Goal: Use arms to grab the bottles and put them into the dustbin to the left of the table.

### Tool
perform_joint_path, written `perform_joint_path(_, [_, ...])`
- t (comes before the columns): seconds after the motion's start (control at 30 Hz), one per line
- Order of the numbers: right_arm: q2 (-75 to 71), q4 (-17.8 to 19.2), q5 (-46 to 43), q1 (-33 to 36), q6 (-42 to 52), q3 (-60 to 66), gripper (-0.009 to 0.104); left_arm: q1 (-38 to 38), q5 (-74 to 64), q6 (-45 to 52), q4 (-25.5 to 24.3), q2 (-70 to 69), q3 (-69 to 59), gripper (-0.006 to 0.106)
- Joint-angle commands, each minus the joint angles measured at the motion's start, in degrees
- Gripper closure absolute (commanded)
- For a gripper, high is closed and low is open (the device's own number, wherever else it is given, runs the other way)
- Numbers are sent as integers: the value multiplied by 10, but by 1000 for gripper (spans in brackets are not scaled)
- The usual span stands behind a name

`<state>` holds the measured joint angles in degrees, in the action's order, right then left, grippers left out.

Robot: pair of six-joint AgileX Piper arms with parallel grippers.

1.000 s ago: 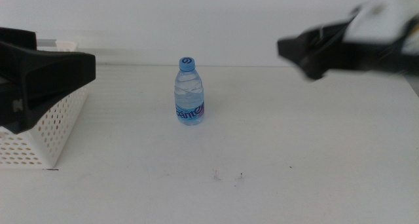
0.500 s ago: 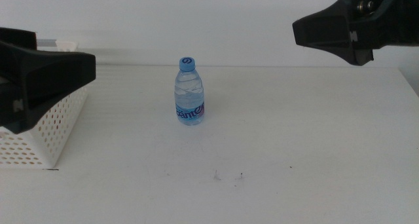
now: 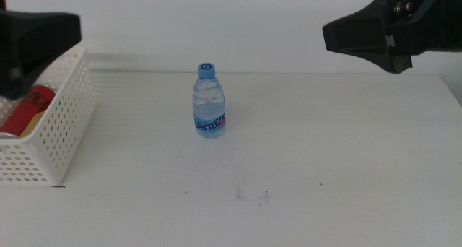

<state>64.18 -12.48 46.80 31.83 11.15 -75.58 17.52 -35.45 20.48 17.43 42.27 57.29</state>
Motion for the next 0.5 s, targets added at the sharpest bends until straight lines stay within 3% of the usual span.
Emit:
perform_joint_path(0.0, [-1, 0, -3, 0, 5, -6, 18, 26, 52, -25, -36, 21, -32, 7])
perform_joint_path(0.07, [-1, 0, -3, 0, 5, -6, 18, 68, 131, -90, -87, 41, -88, 7])
perform_joint_path(0.13, [-1, -1, -3, 0, 5, -6, 18, 115, 254, -191, -183, 63, -167, 7])
perform_joint_path(0.2, [-1, -1, -3, 0, 5, -6, 18, 128, 398, -265, -233, 90, -241, 7])
perform_joint_path(0.33, [-1, -1, -3, 0, 5, -6, 18, 127, 561, -306, -219, 155, -342, 7])
perform_joint_path(0.47, [-1, -1, -3, 0, 5, -6, 18, 127, 568, -294, -219, 214, -364, 7])
